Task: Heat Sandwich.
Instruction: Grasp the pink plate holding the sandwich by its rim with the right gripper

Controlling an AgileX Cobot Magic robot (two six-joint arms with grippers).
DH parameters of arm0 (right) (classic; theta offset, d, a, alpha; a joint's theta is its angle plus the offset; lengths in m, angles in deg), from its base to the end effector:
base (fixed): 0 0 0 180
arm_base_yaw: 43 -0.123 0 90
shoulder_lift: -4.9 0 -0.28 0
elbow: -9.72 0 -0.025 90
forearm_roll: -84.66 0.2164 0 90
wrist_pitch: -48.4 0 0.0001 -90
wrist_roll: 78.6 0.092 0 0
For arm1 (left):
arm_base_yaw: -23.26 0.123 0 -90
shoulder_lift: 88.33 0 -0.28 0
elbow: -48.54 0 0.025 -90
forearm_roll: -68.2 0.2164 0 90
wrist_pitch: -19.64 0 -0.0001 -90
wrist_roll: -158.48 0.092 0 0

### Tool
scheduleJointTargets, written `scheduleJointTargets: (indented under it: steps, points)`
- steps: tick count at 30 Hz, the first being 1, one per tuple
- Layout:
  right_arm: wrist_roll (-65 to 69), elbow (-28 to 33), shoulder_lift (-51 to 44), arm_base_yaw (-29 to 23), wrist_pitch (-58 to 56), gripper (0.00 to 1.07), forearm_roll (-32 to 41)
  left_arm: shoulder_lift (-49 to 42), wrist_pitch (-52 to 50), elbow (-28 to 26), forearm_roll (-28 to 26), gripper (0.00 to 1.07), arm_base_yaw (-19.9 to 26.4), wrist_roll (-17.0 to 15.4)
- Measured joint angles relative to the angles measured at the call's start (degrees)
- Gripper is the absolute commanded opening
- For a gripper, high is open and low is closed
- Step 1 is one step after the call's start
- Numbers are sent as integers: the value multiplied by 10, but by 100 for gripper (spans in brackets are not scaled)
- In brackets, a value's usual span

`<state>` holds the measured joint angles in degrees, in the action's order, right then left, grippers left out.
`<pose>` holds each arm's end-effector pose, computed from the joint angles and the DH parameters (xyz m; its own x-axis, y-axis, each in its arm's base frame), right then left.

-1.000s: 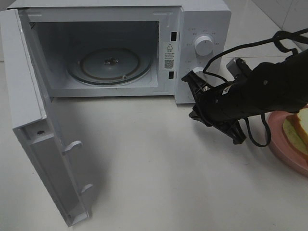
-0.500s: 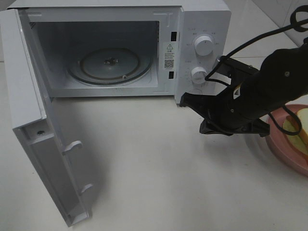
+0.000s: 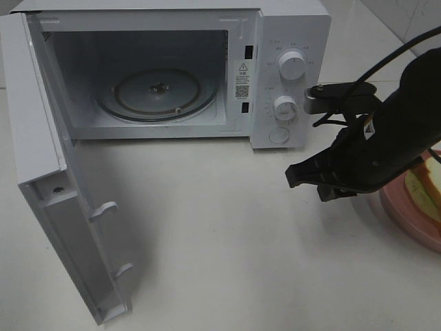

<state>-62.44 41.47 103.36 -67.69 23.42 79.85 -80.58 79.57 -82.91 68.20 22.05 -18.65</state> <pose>0.2387 0.1061 0.1959 -0.8894 -0.1840 -0.4185 -0.2269 0.9724 0.0546 -0.0288 0.0006 0.2609 -0.4403 0.0594 -0.8959 0.0432 0.9981 0.0449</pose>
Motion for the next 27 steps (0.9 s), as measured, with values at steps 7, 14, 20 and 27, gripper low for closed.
scheduleJointTargets:
  steps: [7,14,20,27]
  points:
    - [-7,-29,0,34,-87,41,-34,0,0,0,0,96,0,0]
    - [-46,-60,0,66,-137,77,-48,0,0,0,0,96,0,0]
    - [-87,-72,0,93,-146,96,-48,0,0,0,0,96,0,0]
    - [-118,-73,3,127,-182,94,-48,0,0,0,0,96,0,0]
